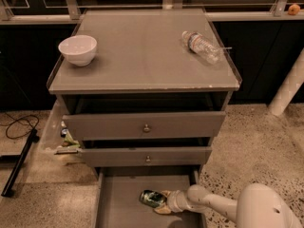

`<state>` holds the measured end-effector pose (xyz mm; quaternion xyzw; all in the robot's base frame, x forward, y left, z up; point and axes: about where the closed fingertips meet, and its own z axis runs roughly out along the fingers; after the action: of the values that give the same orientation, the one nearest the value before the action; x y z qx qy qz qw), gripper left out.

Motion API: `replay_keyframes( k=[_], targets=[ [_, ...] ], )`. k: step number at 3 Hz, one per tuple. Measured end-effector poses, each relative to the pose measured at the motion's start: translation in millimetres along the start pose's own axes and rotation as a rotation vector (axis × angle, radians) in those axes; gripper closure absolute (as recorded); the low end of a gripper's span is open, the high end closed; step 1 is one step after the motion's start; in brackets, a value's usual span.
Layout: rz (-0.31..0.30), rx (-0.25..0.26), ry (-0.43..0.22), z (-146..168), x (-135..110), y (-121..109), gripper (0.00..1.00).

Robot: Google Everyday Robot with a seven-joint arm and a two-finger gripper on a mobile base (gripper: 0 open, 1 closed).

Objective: Pick green can from bottom drawer and place on counter

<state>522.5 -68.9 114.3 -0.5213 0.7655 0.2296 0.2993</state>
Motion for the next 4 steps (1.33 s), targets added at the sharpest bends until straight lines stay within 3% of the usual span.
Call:
replay_keyframes(
  k=[1,2,3,4],
  targets=[
    [0.0,0.0,0.0,0,0,0,0.89],
    [-0.004,-0.018,-0.01,-5,-3,6,1.0],
    [-0.018,-0.036,-0.032,-31,-13,14,1.0],
    [-0.054,-0.014,-0.053,-78,-28,23,1.0]
  ],
)
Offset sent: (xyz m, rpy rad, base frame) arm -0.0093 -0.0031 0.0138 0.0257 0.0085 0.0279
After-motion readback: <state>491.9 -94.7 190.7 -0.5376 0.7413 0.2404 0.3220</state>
